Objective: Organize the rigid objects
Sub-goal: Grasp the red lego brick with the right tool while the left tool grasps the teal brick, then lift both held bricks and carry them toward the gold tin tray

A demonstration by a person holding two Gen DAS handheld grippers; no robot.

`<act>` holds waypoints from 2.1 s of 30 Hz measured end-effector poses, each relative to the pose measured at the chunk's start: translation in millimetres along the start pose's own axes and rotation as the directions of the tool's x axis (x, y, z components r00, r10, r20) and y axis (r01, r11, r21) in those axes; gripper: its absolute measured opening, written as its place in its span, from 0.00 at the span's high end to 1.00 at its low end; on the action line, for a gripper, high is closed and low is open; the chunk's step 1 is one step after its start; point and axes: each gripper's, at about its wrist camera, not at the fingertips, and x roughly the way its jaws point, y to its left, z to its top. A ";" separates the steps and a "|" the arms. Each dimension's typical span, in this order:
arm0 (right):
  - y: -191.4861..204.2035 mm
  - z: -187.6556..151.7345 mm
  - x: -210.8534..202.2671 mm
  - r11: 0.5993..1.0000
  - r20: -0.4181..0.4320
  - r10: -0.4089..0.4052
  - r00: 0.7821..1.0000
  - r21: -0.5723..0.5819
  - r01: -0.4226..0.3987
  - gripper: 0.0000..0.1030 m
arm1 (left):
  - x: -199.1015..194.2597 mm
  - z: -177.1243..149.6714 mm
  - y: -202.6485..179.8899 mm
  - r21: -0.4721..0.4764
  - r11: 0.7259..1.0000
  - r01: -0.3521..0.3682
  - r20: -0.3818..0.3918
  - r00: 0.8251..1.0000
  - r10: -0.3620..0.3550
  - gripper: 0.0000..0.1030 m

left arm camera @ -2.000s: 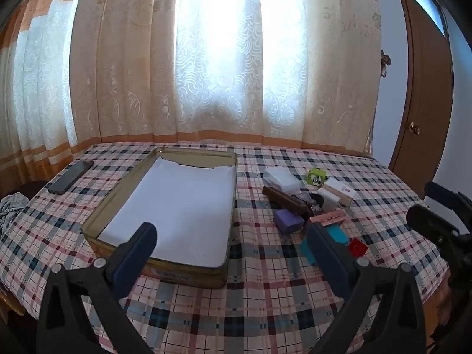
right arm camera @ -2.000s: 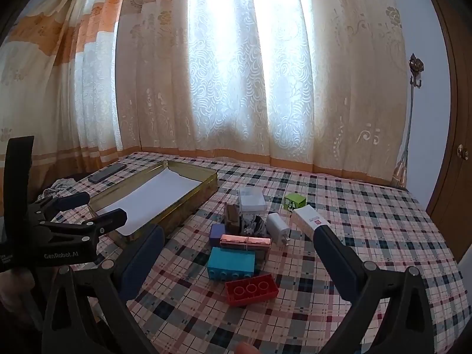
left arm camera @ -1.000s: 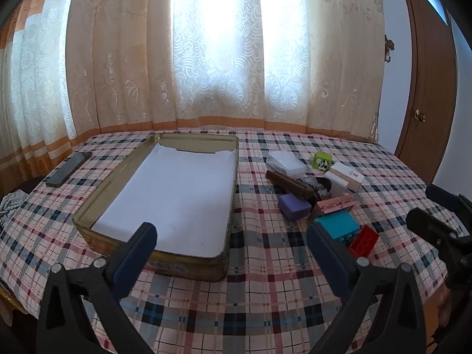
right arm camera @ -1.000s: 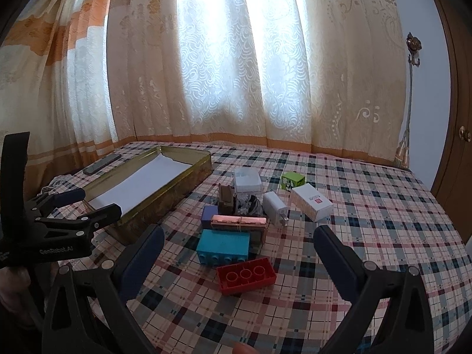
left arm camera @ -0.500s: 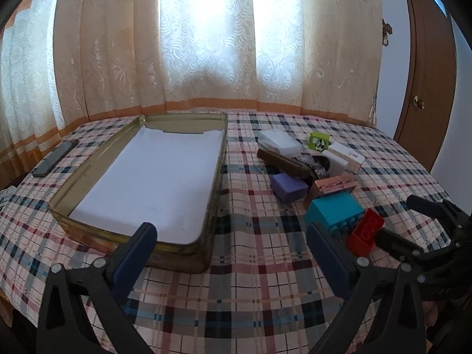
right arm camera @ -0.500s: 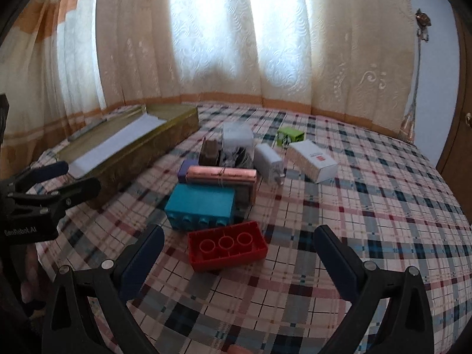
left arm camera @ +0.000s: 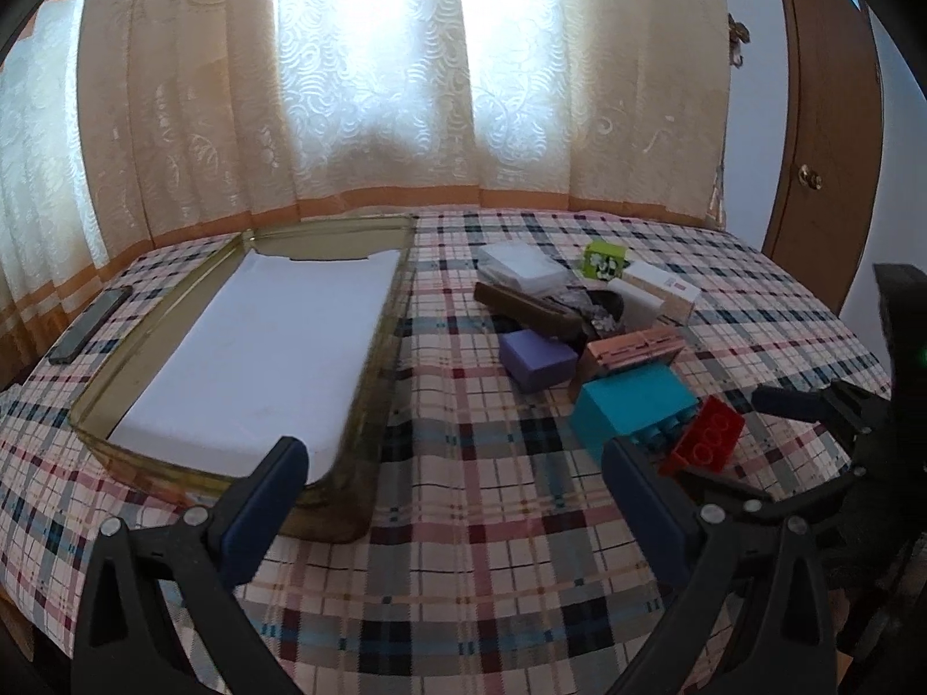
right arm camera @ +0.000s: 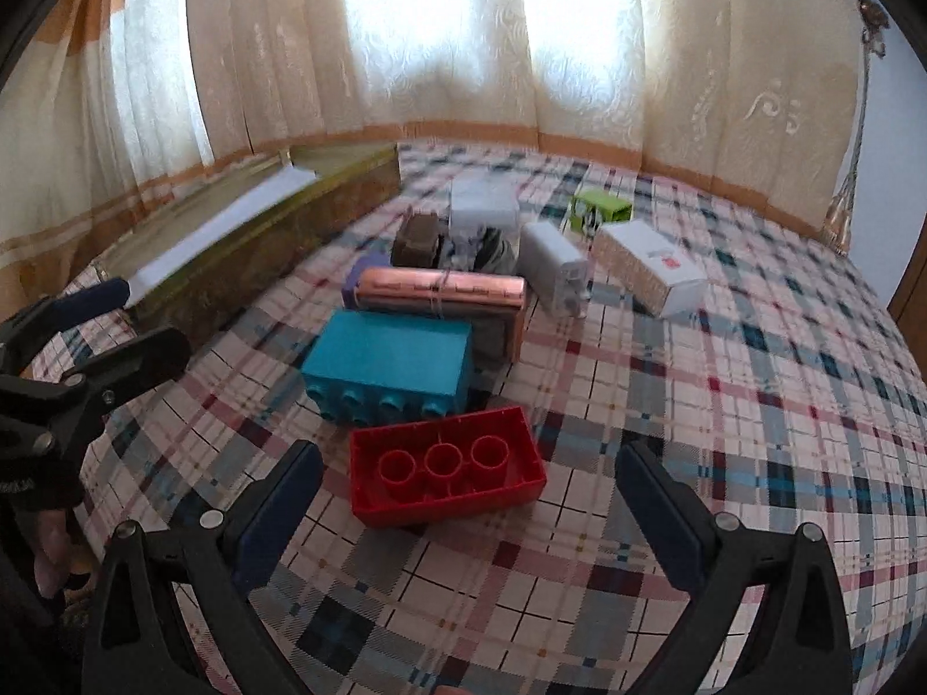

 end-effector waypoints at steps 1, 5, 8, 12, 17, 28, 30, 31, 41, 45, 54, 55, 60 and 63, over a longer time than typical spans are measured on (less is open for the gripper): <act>-0.1 0.3 1.5 1.000 -0.007 0.002 1.000 0.000 -0.002 0.03 | 0.8 0.4 -2.7 0.007 1.000 0.005 0.001 1.000 -0.005 0.00; -2.0 -2.6 8.0 1.000 -0.047 0.020 0.999 0.012 -0.019 0.33 | 2.5 2.5 -10.7 0.027 1.000 0.014 0.002 1.000 -0.014 0.00; -1.8 -3.4 6.2 1.000 -0.040 0.027 0.999 0.011 -0.027 0.36 | 4.6 5.0 -17.7 0.042 0.999 0.018 0.001 1.000 -0.018 0.00; -12.4 -5.8 -4.4 0.997 0.025 0.013 1.000 0.069 -0.015 0.36 | 8.2 8.1 -26.0 0.058 0.998 0.015 0.001 1.000 -0.015 0.00; -39.7 -6.3 -12.2 0.982 0.064 -0.140 0.988 0.133 0.131 0.36 | 18.5 11.9 -41.4 0.066 0.997 0.043 -0.029 0.999 -0.041 0.00; -85.8 -5.0 -15.2 0.953 0.071 -0.202 0.977 0.245 0.179 0.36 | 55.1 20.1 -81.2 0.068 0.990 0.120 -0.135 0.985 -0.110 0.00; -85.0 -6.8 -18.2 0.953 0.078 -0.208 0.975 0.240 0.184 0.36 | 60.9 21.1 -83.0 0.057 0.989 0.134 -0.153 0.980 -0.124 0.00; -84.6 -6.9 -18.4 0.953 0.079 -0.209 0.975 0.241 0.185 0.36 | 62.9 22.1 -83.5 0.055 0.990 0.133 -0.153 0.980 -0.123 0.00; -80.9 -7.9 -18.2 0.956 0.076 -0.210 0.975 0.225 0.189 0.36 | 82.2 24.4 -79.2 0.011 0.985 0.172 -0.221 0.961 -0.166 0.06; -79.1 -8.0 -18.9 0.957 0.081 -0.215 0.973 0.215 0.193 0.36 | 80.2 22.2 -80.2 0.016 0.982 0.187 -0.213 0.960 -0.179 0.26; -75.4 -8.1 -21.8 0.958 0.097 -0.225 0.970 0.204 0.202 0.36 | 65.8 21.4 -83.1 0.052 0.983 0.173 -0.144 0.976 -0.165 0.26; -74.8 -8.1 -22.4 0.958 0.101 -0.227 0.969 0.201 0.203 0.36 | 64.1 21.1 -83.6 0.058 0.984 0.169 -0.134 0.978 -0.160 0.26; -71.2 -9.6 -27.4 0.960 0.131 -0.237 0.963 0.187 0.211 0.36 | 56.7 21.4 -83.3 0.066 0.986 0.152 -0.091 0.985 -0.145 0.26; -69.2 -10.0 -29.9 0.961 0.149 -0.239 0.959 0.179 0.212 0.36 | 52.3 21.1 -83.1 0.071 0.988 0.140 -0.064 0.989 -0.135 0.26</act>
